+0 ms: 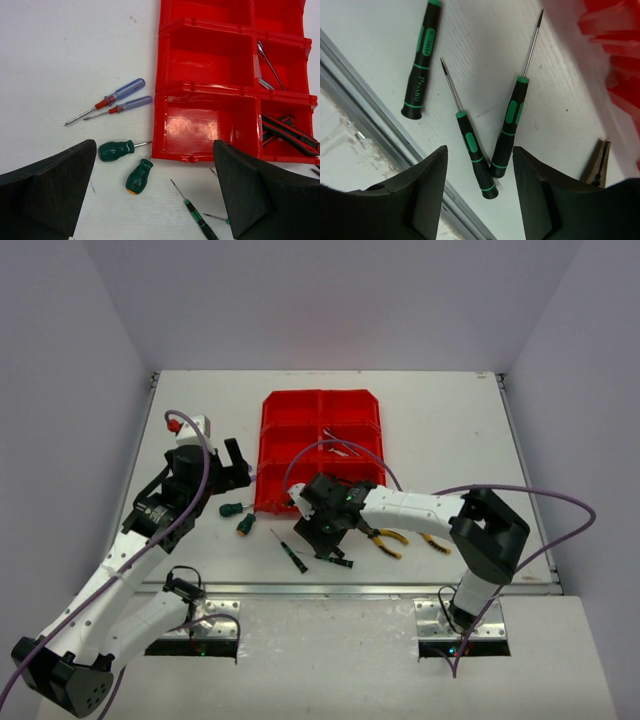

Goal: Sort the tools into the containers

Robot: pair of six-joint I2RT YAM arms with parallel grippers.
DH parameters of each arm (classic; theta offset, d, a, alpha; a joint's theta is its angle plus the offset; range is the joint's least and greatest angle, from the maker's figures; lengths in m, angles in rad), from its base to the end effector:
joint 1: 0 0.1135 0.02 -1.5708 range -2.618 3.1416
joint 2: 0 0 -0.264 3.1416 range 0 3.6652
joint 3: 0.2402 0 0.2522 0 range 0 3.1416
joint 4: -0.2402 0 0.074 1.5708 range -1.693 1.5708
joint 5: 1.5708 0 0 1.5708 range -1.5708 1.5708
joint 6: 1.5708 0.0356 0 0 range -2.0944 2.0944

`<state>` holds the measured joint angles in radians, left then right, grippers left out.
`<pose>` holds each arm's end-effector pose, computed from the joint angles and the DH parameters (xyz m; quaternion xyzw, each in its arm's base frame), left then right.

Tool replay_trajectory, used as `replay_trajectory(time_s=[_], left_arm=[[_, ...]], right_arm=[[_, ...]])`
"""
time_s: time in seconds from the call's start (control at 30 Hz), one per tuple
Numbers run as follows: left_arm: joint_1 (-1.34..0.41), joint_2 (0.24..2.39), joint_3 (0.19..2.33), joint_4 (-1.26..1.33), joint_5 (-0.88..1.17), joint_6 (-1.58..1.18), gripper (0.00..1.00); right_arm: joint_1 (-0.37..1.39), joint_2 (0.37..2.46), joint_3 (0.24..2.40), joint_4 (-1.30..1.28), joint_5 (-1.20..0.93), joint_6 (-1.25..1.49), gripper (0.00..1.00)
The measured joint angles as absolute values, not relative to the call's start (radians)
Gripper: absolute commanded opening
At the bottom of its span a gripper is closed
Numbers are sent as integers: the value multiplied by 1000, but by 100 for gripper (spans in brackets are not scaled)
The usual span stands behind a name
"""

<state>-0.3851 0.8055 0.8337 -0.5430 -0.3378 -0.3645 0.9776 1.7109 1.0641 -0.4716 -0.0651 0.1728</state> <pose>0.1656 -0.0544 0.3178 -0.0759 0.8524 -0.0467 0.5153 0.1861 0.2802 0.1767 -0.3882 0.8934 0.1486 0.1708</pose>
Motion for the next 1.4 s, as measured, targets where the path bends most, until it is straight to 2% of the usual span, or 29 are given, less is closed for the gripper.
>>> replay_trajectory(time_s=[0.2, 0.33, 0.47, 0.6, 0.77, 1.03, 1.2, 1.27, 1.4], left_arm=[[-385, 805, 834, -543, -338, -364, 100], [-385, 805, 834, -543, -337, -364, 100], [-385, 805, 834, -543, -337, -364, 100], [-385, 805, 834, -543, -337, -364, 100], [-385, 805, 834, -543, -337, -364, 100], [-385, 805, 834, -543, -337, -364, 100], [-385, 805, 834, -543, -337, -364, 100], [-385, 805, 834, -543, -337, -364, 100], [-385, 805, 834, -543, -338, -364, 100]], right_arm=[[981, 1776, 1052, -449, -32, 199, 44], [979, 1827, 1052, -424, -20, 204, 35], [979, 1845, 1055, -403, 4, 202, 22], [979, 1845, 1055, -396, 28, 200, 15], [985, 1829, 1055, -397, 62, 198, 14], [986, 1626, 1058, -509, 78, 136, 4], [986, 1421, 1057, -608, 42, 65, 5], [981, 1331, 1058, -617, 44, 33, 0], [851, 1248, 1123, -585, 32, -74, 0]])
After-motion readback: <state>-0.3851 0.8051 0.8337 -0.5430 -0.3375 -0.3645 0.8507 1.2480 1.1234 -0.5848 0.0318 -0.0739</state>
